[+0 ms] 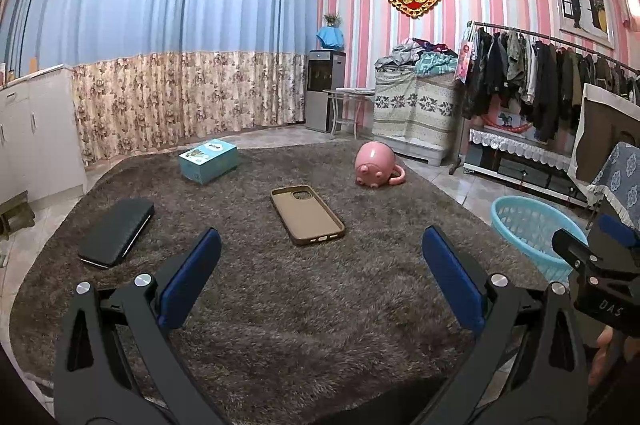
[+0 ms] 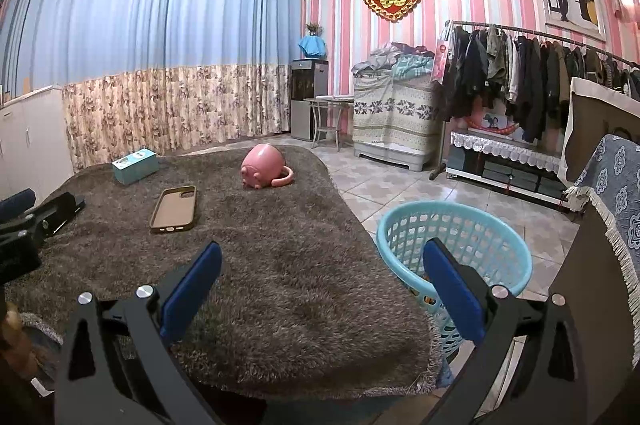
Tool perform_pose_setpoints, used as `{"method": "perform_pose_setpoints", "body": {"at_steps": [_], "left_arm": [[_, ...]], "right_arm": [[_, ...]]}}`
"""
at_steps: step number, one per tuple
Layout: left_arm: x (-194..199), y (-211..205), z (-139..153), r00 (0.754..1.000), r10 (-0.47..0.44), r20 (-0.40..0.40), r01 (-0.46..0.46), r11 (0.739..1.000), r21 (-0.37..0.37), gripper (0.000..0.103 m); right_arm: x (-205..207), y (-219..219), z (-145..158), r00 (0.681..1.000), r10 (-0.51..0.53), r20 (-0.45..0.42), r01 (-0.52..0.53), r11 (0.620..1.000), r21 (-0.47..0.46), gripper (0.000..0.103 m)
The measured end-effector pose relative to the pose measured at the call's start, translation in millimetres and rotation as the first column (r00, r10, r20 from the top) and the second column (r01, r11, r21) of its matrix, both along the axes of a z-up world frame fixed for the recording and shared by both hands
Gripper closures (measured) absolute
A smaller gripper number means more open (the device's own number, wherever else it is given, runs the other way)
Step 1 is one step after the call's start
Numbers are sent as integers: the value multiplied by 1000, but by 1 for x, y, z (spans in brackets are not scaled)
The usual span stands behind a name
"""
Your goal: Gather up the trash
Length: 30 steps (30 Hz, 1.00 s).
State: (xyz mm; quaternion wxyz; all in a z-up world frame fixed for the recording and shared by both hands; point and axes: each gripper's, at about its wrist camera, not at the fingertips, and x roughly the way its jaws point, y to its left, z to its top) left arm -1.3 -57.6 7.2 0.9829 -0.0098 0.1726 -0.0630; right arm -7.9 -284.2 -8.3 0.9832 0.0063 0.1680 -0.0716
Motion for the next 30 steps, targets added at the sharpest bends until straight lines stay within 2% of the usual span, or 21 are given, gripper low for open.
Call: {"method": "perform_pose_setpoints", "body": {"at_steps": [30], "left_arm": [[0, -4, -2, 1000, 5, -6, -5, 1000, 0, 5]], "right_arm": [[-1, 1, -1, 1000, -5, 0, 5, 1000, 0, 4]]}}
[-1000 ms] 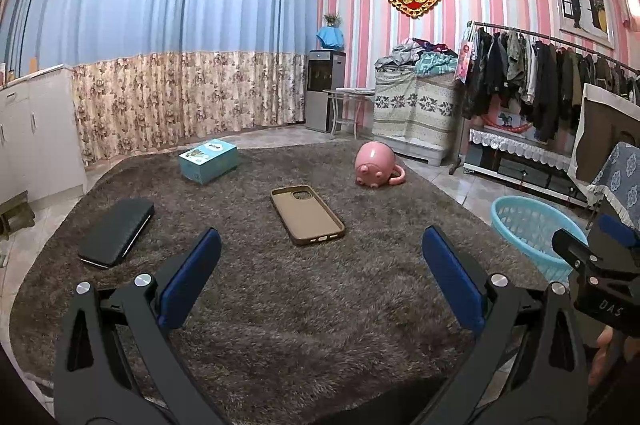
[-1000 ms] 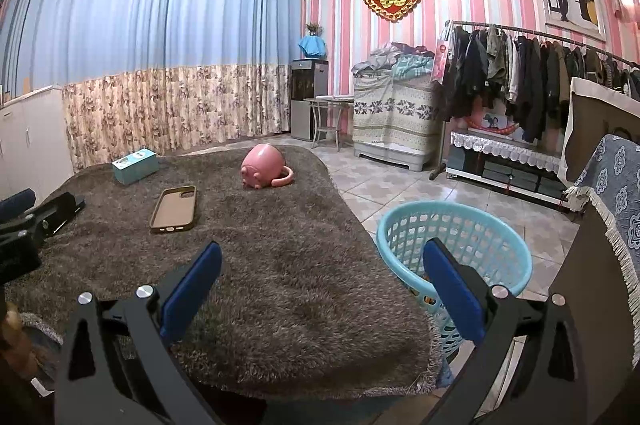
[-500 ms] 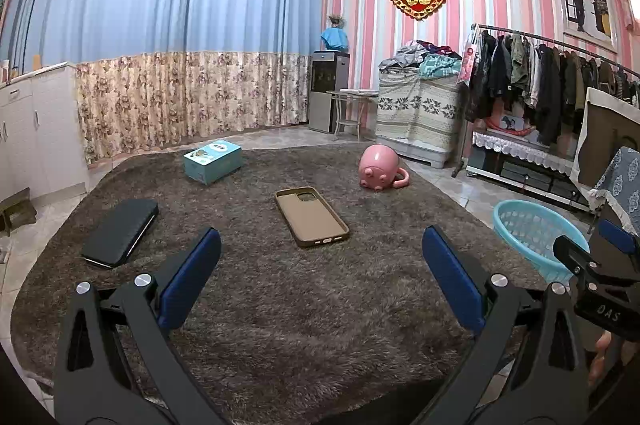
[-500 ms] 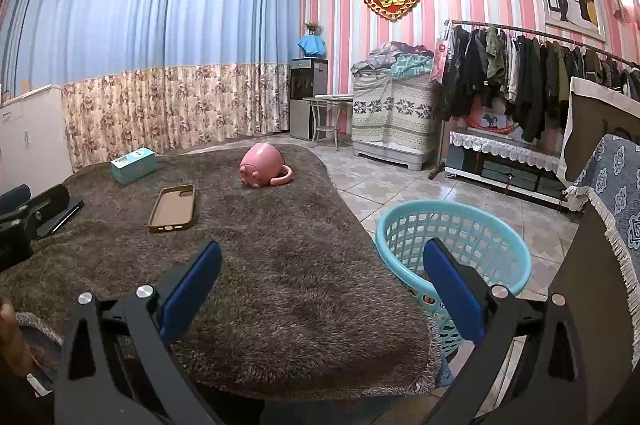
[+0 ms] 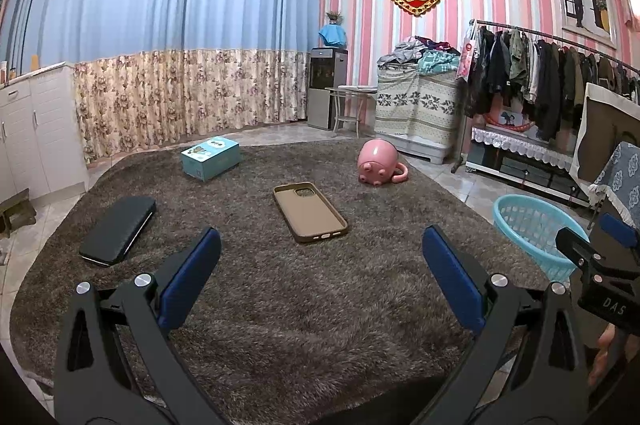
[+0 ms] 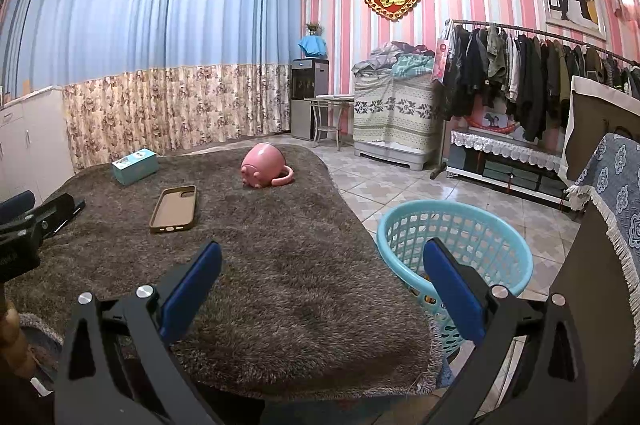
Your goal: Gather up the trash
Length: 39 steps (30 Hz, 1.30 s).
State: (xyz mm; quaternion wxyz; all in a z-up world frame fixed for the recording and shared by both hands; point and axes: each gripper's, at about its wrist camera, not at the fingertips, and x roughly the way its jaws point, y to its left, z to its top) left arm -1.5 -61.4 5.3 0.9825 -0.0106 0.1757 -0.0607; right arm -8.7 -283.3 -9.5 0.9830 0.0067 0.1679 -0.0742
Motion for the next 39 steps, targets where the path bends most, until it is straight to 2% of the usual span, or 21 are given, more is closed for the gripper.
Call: {"method": "perform_pose_setpoints", "body": {"at_steps": [39], "left_arm": [[-1, -1, 2, 1000, 7, 18, -8, 1000, 19, 5]], "right_arm": [[0, 2, -1, 1000, 0, 5, 0, 1000, 0, 4]]}}
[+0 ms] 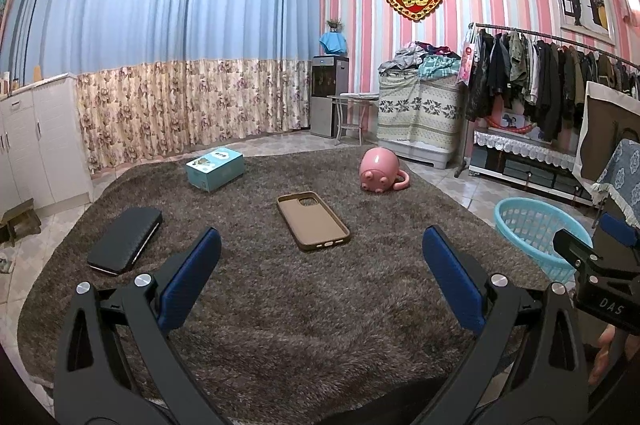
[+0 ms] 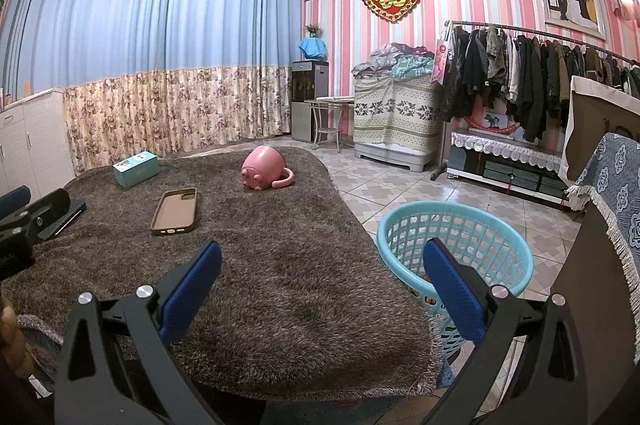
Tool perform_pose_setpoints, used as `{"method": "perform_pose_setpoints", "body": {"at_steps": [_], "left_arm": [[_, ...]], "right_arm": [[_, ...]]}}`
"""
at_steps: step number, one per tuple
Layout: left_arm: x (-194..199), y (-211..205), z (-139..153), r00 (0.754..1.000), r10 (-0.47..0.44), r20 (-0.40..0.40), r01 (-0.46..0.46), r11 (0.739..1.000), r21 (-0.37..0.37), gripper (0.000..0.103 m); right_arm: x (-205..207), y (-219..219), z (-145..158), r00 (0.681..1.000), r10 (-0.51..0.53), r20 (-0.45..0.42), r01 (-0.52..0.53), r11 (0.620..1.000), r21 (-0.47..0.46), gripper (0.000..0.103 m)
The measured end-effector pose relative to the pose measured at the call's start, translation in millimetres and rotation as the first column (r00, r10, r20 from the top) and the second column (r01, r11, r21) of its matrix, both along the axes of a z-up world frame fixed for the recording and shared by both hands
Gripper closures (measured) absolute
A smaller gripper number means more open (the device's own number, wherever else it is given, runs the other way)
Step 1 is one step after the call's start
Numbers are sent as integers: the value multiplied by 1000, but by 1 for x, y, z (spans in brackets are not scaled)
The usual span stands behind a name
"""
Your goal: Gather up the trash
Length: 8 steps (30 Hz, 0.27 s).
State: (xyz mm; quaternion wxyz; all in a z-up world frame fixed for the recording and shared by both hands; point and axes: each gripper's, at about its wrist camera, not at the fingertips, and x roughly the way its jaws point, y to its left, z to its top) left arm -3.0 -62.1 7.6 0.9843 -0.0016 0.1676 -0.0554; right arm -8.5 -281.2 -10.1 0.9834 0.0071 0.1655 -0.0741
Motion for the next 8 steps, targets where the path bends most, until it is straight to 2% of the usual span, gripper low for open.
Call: {"method": "perform_pose_setpoints", "body": {"at_steps": [8], "left_arm": [[2, 1, 6, 1000, -7, -2, 7, 1000, 1, 5]], "right_arm": [[0, 0, 0, 1000, -1, -1, 1, 1000, 1, 4]]}}
